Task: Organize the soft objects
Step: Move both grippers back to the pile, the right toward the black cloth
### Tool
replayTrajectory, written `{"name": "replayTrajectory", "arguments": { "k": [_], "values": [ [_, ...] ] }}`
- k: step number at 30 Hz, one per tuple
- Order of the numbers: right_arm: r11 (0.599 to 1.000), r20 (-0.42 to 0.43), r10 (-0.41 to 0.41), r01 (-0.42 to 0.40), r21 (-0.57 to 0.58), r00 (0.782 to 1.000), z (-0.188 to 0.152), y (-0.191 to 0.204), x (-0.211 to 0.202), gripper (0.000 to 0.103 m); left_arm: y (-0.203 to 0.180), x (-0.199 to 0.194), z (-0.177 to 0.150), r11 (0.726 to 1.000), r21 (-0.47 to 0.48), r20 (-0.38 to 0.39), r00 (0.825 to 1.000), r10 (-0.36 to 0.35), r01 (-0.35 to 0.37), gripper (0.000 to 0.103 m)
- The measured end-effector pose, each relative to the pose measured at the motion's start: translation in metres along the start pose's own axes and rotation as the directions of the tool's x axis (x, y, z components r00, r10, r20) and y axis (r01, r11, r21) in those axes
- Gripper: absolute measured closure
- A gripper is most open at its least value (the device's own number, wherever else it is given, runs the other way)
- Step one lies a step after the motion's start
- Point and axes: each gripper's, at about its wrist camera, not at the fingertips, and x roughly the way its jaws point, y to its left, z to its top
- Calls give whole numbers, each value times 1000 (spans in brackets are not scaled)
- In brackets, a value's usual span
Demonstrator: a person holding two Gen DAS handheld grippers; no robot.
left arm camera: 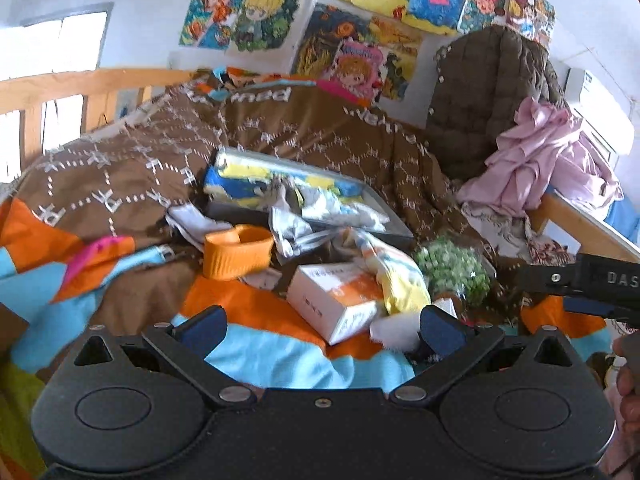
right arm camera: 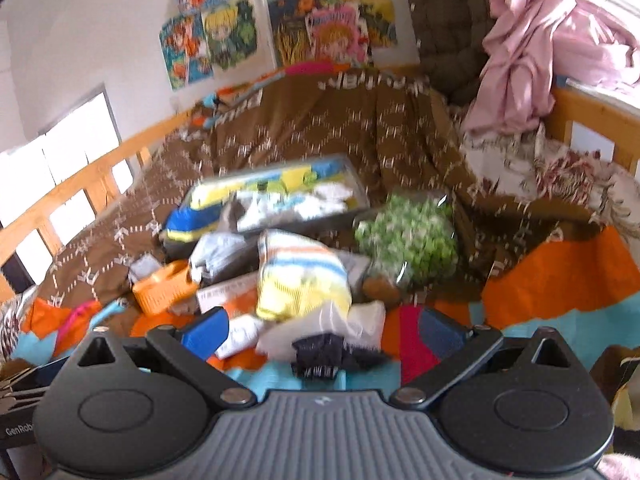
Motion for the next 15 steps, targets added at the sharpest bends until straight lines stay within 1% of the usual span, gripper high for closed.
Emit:
{"name": "replayTrajectory", "arguments": {
  "k": [4,8,11,15],
  "values": [
    [1000,-27,-5,5,-18,1000,-2,3,3,0,-2,6,-4,1000,-5,-42,999,-2,2,1],
    [1000,-51,-4,4,-8,999,-2,1,6,0,-5,13,-6,1000,7,-71,997,5,-5,1],
    [1000,-75,-4,4,0,997,-1,-1,10,0,-12,23,-4,998,67,-98,995,-4,11,1],
    [1000,-105,-5,6,11,994,0,-2,17,0,-20,35,-3,985,169,-101,995,-11,28,1]
  ]
}}
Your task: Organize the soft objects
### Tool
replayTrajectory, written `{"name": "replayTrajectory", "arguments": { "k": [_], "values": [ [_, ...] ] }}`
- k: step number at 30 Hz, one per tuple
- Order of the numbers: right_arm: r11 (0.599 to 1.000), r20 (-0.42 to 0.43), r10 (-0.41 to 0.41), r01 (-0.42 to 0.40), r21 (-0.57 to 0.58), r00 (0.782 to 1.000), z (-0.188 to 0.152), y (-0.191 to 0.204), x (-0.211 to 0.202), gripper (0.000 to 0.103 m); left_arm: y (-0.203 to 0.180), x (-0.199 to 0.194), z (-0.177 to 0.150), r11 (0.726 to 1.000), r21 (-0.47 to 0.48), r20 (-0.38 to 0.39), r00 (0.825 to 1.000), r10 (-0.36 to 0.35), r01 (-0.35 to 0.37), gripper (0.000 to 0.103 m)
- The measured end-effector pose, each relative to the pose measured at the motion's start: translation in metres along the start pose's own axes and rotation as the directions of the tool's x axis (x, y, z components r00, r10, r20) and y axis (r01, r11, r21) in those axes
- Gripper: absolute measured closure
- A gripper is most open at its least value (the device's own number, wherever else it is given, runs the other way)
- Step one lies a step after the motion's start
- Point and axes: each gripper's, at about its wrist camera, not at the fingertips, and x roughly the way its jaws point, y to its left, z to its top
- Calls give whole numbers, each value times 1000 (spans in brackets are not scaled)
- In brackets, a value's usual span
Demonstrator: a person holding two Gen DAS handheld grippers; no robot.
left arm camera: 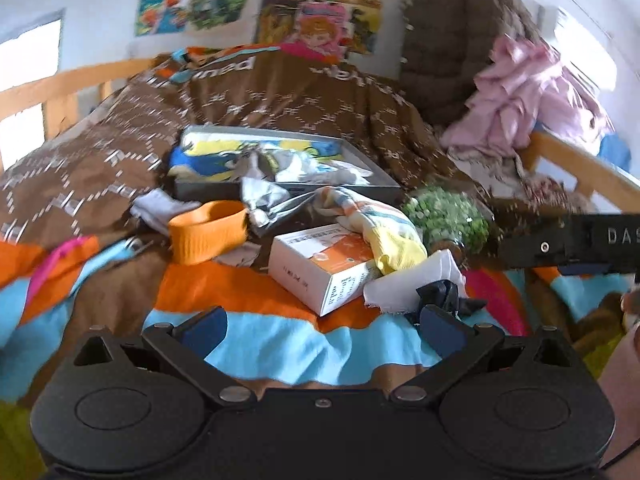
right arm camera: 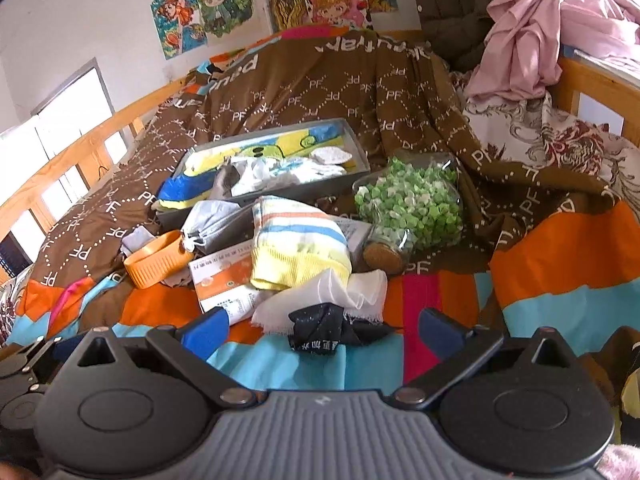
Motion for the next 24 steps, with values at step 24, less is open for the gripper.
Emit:
{"name": "replayTrajectory", "arguments": {
  "k": [24],
  "values": [
    [975,-274,145,-90,204,951,20,-39,85,0,-13,74,5,913,295,-66,959,-274,282,1]
  ]
}}
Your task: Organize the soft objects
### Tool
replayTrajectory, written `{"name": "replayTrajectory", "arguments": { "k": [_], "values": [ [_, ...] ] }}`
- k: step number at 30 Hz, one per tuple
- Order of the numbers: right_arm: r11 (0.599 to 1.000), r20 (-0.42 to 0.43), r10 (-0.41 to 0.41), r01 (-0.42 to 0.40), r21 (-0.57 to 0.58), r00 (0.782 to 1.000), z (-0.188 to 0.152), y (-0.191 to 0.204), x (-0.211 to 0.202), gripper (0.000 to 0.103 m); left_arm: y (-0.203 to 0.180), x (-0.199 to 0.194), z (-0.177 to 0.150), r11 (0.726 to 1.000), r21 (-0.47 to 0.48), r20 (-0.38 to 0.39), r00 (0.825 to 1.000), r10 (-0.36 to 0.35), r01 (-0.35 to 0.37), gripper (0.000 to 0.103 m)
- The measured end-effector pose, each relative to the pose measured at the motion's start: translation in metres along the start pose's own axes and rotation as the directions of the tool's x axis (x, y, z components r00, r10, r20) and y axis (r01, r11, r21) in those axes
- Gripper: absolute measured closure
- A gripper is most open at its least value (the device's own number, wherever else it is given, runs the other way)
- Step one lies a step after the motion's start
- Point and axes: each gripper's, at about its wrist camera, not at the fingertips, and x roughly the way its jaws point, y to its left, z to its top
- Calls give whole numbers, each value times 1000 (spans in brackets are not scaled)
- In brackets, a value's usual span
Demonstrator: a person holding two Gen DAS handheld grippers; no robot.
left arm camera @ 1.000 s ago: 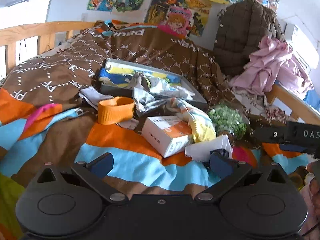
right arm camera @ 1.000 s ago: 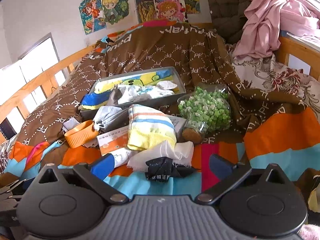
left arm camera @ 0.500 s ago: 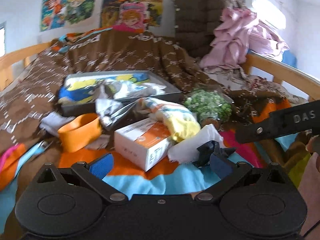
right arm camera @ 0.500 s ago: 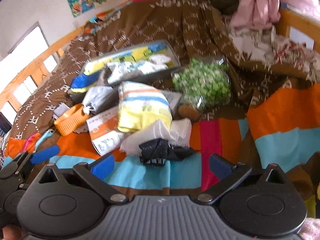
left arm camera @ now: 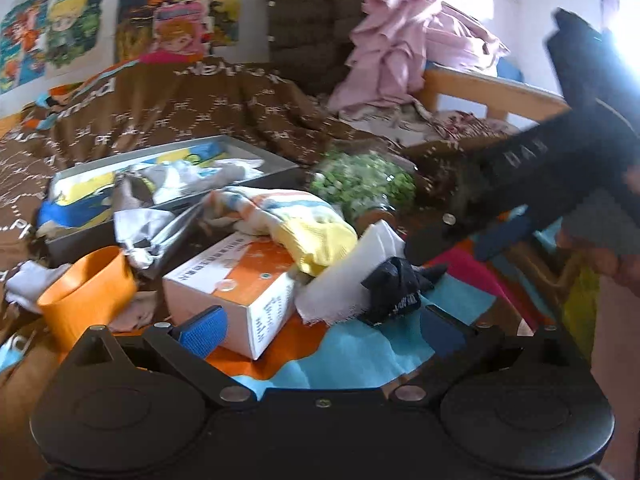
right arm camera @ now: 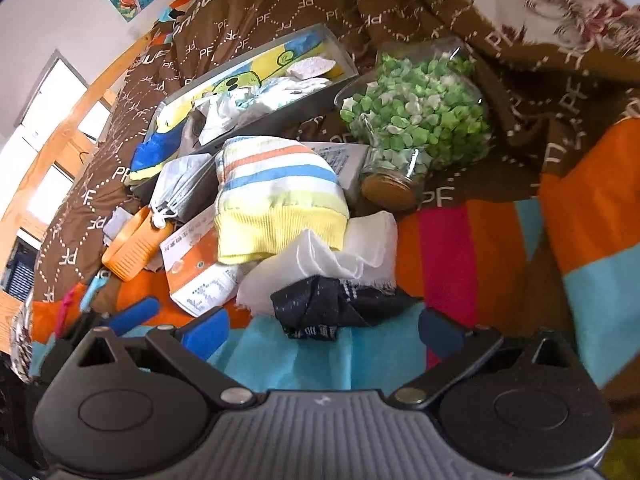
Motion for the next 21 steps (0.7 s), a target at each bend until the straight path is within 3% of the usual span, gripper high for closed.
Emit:
{"name": "replayTrajectory", "arguments": {
  "k": [6,14,21],
  "values": [
    [1000,8,-6,6,-21,1000,18,-6,14,0,0,11,2,995,-43,0,996,-90,90,1],
    [995,15,-49,50,-84,999,37,-9,36,0,-5,29,7,964,-158,-26,975,-219,213,1],
    [999,-22,-20,19,-45,1000,49,-17,55,0,-5,56,1,904,-307,-41,945,-326,299,1]
  ]
}}
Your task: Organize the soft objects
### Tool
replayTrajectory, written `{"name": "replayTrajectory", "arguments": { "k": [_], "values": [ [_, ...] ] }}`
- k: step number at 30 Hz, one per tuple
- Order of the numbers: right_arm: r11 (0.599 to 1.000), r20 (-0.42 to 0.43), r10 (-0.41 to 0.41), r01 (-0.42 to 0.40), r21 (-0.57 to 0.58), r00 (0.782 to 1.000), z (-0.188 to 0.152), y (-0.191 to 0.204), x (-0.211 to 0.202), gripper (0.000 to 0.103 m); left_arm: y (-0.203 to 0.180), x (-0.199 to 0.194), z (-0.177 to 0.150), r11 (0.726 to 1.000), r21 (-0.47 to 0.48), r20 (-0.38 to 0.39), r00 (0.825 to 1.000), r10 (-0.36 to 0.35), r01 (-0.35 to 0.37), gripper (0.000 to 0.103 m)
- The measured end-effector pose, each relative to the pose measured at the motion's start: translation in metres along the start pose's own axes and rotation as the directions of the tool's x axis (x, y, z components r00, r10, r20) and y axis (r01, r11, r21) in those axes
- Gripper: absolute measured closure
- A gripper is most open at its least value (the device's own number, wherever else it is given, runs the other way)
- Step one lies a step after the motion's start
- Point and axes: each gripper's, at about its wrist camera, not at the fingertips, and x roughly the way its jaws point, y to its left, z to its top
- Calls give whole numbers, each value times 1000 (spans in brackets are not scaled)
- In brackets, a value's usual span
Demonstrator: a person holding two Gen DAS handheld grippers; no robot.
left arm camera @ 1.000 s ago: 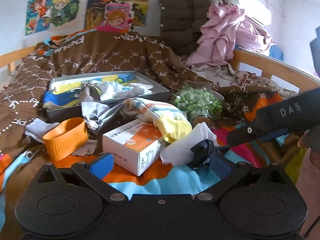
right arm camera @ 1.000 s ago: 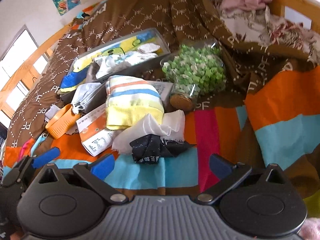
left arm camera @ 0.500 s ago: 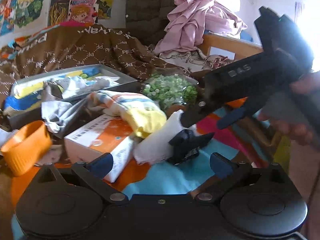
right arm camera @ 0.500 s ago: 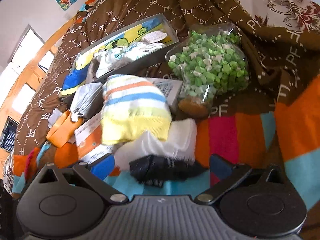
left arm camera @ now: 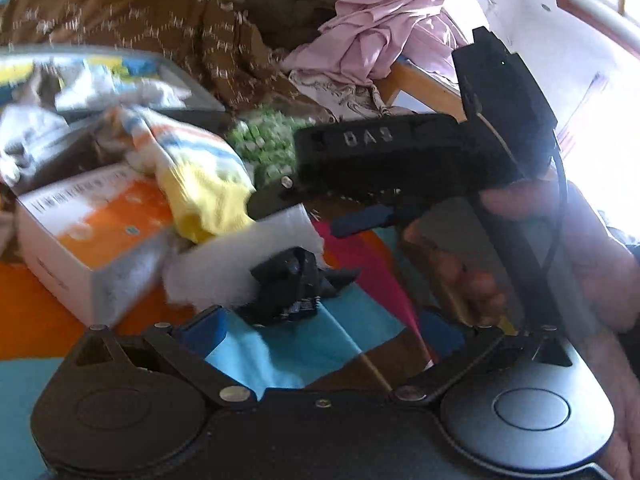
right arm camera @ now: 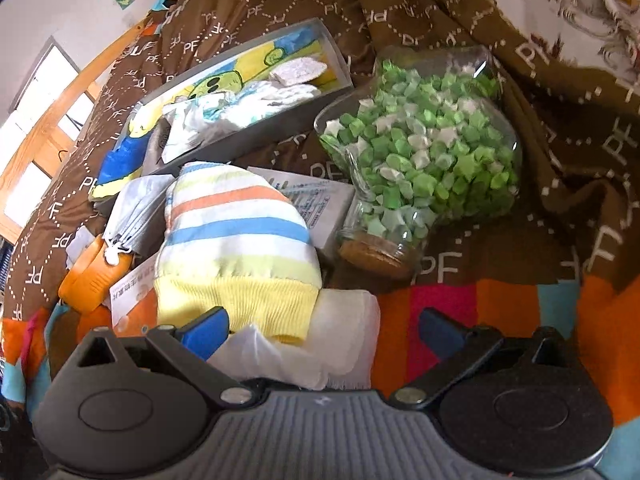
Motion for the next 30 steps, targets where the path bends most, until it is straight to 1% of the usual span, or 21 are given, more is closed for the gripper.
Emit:
{"name": "replayTrajectory", "arguments": {
  "k": [4,6,9,10,13,16,19,21,22,23,24,25,27,28,30],
  "values": [
    [999,-26,49,-48,26,998,0,-3,6,0,2,13,-1,999,-37,13,1000,-2,3,1],
    [994,-34,100,-98,57,994,0,-5,9,0,3,17,1,998,-59,26,1000,-6,7,1],
    [975,-43,198,-192,112,979,2,-9,11,1,6,24,3,995,-97,35,999,6,-3,1],
    [971,-41,216,-210,117,976,2,-11,10,1,6,27,3,993,-114,36,999,9,-5,2],
    [962,-40,236,-228,148,971,4,-16,11,1,9,29,2,990,-141,46,999,-2,8,1],
    [965,-51,234,-226,129,971,3,-13,12,2,7,29,2,991,-135,43,999,-11,17,3],
    [975,-73,213,-206,87,974,1,-7,13,7,5,28,1,992,-121,45,999,-21,26,3],
    [981,-86,188,-183,60,979,0,-3,13,16,5,28,-1,993,-111,46,999,-27,32,5],
    [983,-89,178,-173,56,980,-1,-3,13,18,5,29,-1,994,-107,47,998,-29,33,5],
    [983,-92,178,-173,60,980,-1,-3,13,20,5,29,-1,994,-109,49,998,-26,31,9],
    [982,-93,180,-175,66,979,-2,-4,12,23,7,30,0,993,-117,45,999,-9,14,19],
    [982,-95,180,-174,69,979,-2,-4,12,25,9,32,0,992,-124,34,999,10,-6,21],
    [984,-104,172,-166,59,980,-3,-4,13,30,15,32,0,990,-144,36,999,7,-2,25],
    [986,-109,167,-163,47,980,-3,-2,13,30,16,32,-1,988,-152,40,999,6,0,25],
    [987,-123,160,-159,14,979,-5,1,13,33,15,32,0,990,-144,41,999,11,-5,26]
  ]
}}
